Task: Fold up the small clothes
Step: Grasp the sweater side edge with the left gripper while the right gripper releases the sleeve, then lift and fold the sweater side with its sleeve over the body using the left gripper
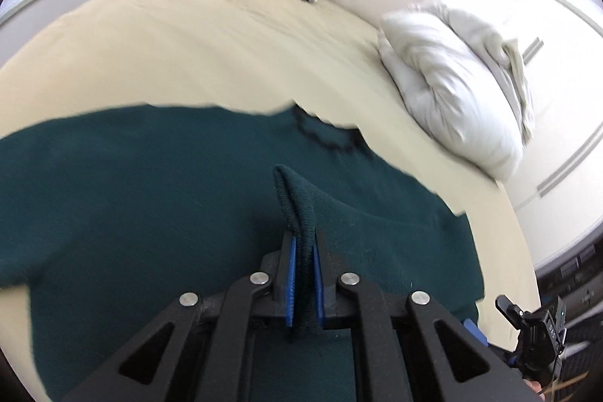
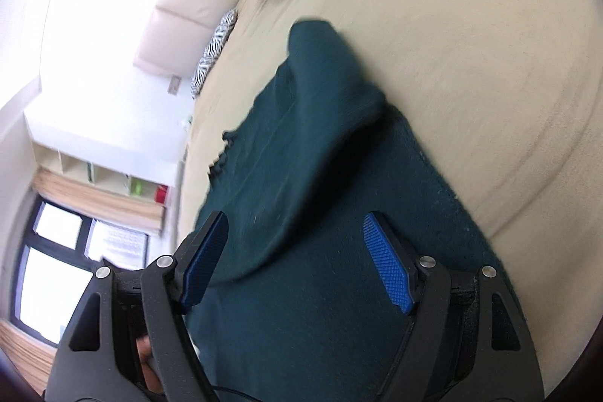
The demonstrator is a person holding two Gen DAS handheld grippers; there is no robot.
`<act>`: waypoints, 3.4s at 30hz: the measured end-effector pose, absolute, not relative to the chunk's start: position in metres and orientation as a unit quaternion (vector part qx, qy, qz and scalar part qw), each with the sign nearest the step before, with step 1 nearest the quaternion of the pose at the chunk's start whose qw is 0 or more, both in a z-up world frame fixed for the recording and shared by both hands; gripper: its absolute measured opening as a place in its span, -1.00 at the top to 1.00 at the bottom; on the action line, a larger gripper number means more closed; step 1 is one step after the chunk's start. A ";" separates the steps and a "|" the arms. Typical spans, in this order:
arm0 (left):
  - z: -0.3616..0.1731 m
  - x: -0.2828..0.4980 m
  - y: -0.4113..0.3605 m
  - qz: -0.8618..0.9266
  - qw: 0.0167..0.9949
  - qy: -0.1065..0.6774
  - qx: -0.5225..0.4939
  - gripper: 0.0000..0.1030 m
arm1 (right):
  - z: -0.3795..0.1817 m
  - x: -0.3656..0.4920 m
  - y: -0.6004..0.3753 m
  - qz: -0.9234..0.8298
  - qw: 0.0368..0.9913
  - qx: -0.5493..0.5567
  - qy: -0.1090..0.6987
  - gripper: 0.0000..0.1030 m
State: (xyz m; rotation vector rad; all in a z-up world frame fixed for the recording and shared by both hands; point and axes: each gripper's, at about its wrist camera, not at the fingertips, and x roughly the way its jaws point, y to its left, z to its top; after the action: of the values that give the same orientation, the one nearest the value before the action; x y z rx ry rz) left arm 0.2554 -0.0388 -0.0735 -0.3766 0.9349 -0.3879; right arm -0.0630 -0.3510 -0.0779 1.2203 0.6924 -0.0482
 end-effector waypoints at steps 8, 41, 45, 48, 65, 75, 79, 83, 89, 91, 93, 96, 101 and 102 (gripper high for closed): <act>-0.092 0.266 -0.027 -0.164 0.860 0.447 -0.185 0.83 | -0.080 0.002 -0.341 -0.038 0.744 0.578 0.334 -0.45; -0.117 0.266 -0.024 -0.165 0.869 0.435 -0.167 0.82 | -0.071 0.115 -0.396 -0.116 0.832 0.324 0.435 0.75; -0.110 0.267 -0.025 -0.165 0.875 0.425 -0.163 0.83 | -0.073 0.105 -0.401 -0.126 0.841 0.320 0.418 0.88; -0.106 0.266 -0.026 -0.164 0.880 0.416 -0.158 0.83 | -0.066 0.100 -0.397 -0.135 0.852 0.310 0.400 0.89; -0.117 0.262 -0.022 -0.154 0.880 0.419 -0.160 0.45 | -0.027 0.065 -0.338 -0.105 0.888 0.255 0.369 0.76; -0.089 0.212 0.032 -0.132 0.887 0.408 -0.171 0.05 | -0.035 0.035 -0.339 -0.126 0.871 0.286 0.379 0.65; -0.074 0.156 0.108 -0.098 0.890 0.378 -0.235 -0.21 | 0.002 -0.003 -0.327 -0.117 0.886 0.303 0.331 0.44; -0.083 0.115 0.193 -0.031 0.871 0.358 -0.335 -0.26 | 0.021 -0.027 -0.285 -0.079 0.893 0.301 0.324 0.13; -0.114 0.081 0.296 0.029 0.811 0.320 -0.488 -0.40 | 0.027 -0.051 -0.221 -0.010 0.887 0.300 0.351 0.09; -0.122 0.075 0.319 0.050 0.797 0.299 -0.522 -0.45 | 0.029 -0.053 -0.205 0.003 0.886 0.297 0.356 0.08; -0.133 0.074 0.340 0.056 0.773 0.280 -0.566 -0.45 | 0.031 -0.055 -0.190 0.016 0.884 0.296 0.362 0.07; -0.147 0.081 0.359 0.060 0.740 0.259 -0.618 -0.45 | 0.037 -0.057 -0.175 0.023 0.887 0.291 0.359 0.07; -0.152 0.101 0.376 0.089 0.713 0.239 -0.653 -0.30 | 0.044 -0.066 -0.162 0.030 0.885 0.298 0.357 0.07; -0.152 0.104 0.378 0.095 0.709 0.238 -0.657 -0.10 | 0.044 -0.068 -0.162 0.030 0.883 0.302 0.358 0.07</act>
State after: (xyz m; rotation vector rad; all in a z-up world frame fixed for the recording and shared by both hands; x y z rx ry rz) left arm 0.1043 0.3776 -0.1524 -1.4586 0.5281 0.2104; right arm -0.0680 -0.1621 0.0437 0.6295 0.7444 0.0617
